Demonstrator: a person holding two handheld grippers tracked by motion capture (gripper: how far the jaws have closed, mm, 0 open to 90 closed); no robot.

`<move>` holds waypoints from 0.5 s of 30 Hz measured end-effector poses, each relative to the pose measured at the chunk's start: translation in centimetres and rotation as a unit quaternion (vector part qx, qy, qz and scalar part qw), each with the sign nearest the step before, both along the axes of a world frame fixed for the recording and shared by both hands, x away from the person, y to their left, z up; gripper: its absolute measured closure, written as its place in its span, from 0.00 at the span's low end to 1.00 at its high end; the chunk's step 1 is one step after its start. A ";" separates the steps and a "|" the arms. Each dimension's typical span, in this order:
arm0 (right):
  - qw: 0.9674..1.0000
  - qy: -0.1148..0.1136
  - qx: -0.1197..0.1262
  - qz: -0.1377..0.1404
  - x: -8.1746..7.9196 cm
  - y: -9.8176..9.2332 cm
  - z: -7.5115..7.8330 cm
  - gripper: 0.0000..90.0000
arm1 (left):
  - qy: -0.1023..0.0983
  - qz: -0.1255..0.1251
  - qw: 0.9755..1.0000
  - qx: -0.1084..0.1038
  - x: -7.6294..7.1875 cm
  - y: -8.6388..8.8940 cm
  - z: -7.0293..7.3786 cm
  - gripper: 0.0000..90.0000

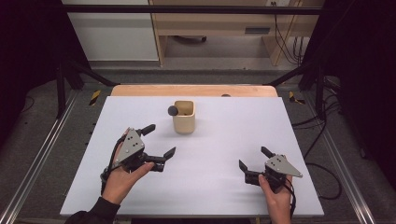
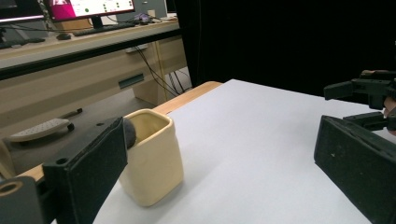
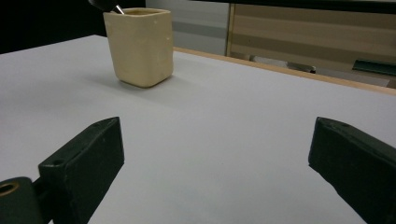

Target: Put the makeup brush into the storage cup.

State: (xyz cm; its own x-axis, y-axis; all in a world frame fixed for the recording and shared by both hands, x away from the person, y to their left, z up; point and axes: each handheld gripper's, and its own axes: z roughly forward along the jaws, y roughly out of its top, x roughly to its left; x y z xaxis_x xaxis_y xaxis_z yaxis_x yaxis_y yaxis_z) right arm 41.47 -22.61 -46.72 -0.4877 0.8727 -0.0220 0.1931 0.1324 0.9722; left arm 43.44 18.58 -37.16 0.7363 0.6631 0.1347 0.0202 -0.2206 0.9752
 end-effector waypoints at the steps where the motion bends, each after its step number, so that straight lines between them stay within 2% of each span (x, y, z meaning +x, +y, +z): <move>1: 1.000 0.000 0.000 0.000 0.0 0.0 0.0 0.04 | 0.000 0.002 1.000 0.001 0.0 0.2 -0.1 0.03; 6: 1.000 0.003 0.003 0.001 0.0 0.1 0.0 0.04 | -0.001 0.013 1.000 0.000 -0.2 1.6 -0.5 0.03; 8: 1.000 0.007 0.024 0.006 0.0 0.0 0.1 0.04 | -0.003 0.017 1.000 0.000 -0.2 2.2 -0.7 0.03; 9: 1.000 0.006 0.024 -0.001 0.0 0.0 0.5 0.04 | -0.006 0.025 1.000 0.001 -0.3 3.0 -0.8 0.03; 12: 1.000 0.007 0.026 -0.004 0.3 -0.1 0.9 0.04 | -0.009 0.032 0.999 -0.004 -0.4 4.0 -0.8 0.03; 15: 1.000 0.001 0.008 -0.012 0.8 -0.5 2.0 0.05 | -0.016 0.047 0.999 -0.012 -0.6 5.9 -0.9 0.03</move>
State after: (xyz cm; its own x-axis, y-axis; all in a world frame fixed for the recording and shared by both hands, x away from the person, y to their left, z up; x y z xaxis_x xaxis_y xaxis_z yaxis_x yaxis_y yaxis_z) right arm 42.23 -23.14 -44.72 -0.4669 0.8843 -0.0071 0.1973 0.1120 0.9739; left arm 42.80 24.46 -38.03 0.6667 0.7321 0.1400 0.0089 -0.1956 0.9806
